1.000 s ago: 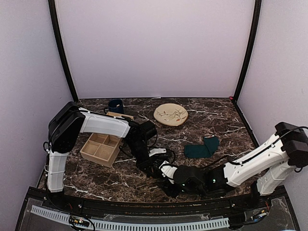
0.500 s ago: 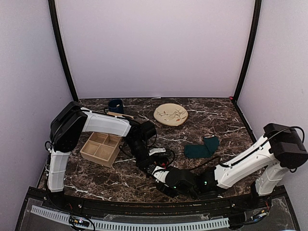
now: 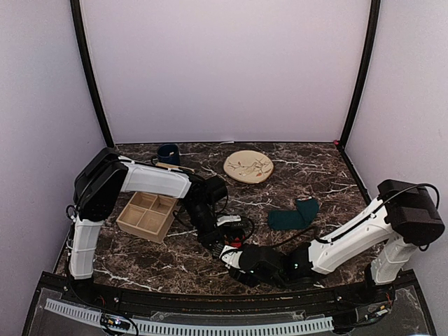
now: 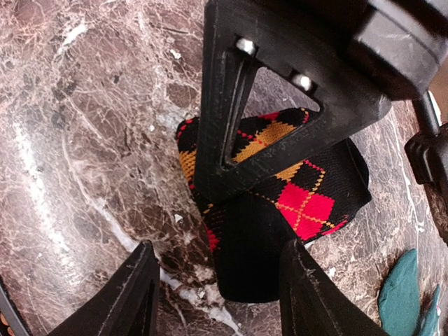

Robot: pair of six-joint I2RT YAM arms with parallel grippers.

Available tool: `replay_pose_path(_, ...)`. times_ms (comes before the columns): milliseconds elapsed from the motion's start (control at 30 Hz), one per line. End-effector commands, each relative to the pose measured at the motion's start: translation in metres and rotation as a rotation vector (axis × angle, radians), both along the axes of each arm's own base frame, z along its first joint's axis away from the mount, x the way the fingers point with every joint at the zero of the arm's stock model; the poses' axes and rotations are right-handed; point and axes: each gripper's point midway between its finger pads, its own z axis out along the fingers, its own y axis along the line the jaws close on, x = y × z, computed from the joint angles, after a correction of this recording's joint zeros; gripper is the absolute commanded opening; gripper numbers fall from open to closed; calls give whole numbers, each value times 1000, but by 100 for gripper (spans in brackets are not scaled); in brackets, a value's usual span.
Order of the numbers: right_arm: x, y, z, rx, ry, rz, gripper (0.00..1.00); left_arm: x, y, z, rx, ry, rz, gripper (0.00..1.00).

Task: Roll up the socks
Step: Roll the sock at the center of the board.

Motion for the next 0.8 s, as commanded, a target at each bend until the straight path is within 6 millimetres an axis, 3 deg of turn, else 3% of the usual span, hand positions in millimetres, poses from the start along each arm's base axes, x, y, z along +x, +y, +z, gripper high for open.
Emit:
replay_pose_path(0,4,10,3,10,-5,24,52,-3,13,-11,69,19,-9,0)
replay_pose_path(367,9,12,-9,-28,14,52,44,-3,13,-12,74,23,-11,0)
replay_pose_path(767,20,4,-24,-70,71,42,29,-6,10,-8,55,51,-12,0)
